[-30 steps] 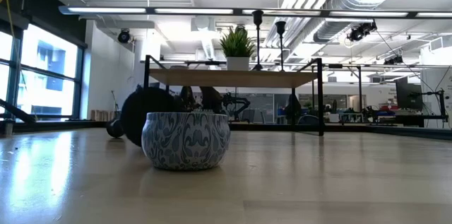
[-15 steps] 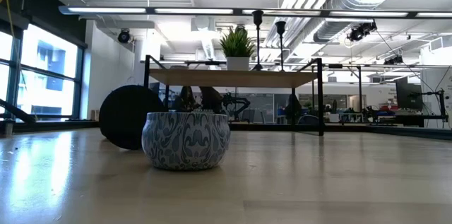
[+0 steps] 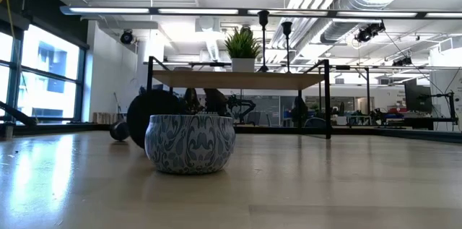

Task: Pick & Place candle stick holders
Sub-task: Put the white red scented candle on the shelf

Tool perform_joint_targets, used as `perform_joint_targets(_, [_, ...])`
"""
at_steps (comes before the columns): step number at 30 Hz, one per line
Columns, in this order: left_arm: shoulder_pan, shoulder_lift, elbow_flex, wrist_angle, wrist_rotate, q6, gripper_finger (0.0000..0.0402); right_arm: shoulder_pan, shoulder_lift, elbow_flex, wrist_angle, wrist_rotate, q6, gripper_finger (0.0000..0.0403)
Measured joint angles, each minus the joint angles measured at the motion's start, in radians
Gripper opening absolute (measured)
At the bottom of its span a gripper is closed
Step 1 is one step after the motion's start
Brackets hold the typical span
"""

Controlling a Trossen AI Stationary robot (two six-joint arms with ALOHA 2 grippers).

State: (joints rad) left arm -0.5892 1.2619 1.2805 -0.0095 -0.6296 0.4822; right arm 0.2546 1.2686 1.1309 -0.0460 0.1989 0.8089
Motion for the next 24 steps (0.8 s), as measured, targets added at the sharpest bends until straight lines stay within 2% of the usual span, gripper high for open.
perform_joint_targets(2, [0.0,-0.006,0.001,0.001,-0.056,-0.016,0.0397,0.0,0.0,0.0,-0.002,0.0,0.0,0.0288])
perform_joint_targets(5, [0.0,-0.009,0.034,-0.035,-0.089,-0.021,0.0397,0.0,0.0,0.0,-0.004,0.0,-0.003,0.0288])
perform_joint_targets(8, [0.0,-0.004,0.116,-0.174,-0.095,-0.075,0.0397,-0.002,0.0,0.0,-0.015,0.001,-0.005,0.0288])
perform_joint_targets(10, [0.0,0.01,0.194,-0.326,-0.094,-0.146,0.0397,-0.007,0.0,0.0,-0.027,-0.001,-0.005,0.0288])
perform_joint_targets(13, [0.017,0.058,0.343,-0.572,-0.07,-0.248,0.0397,-0.013,0.0,0.0,-0.032,-0.004,-0.005,0.0288])
perform_joint_targets(17, [0.07,0.153,0.551,-0.847,0.035,-0.377,0.0397,-0.022,0.0,0.0,-0.036,-0.008,-0.006,0.0288])
perform_joint_targets(19, [0.108,0.215,0.645,-0.938,0.075,-0.391,0.0397,-0.026,0.0,0.0,-0.036,-0.013,-0.006,0.0288])
perform_joint_targets(24, [0.197,0.365,0.816,-1.101,0.101,-0.343,0.0397,-0.026,0.0,0.0,-0.035,-0.012,-0.006,0.0288])
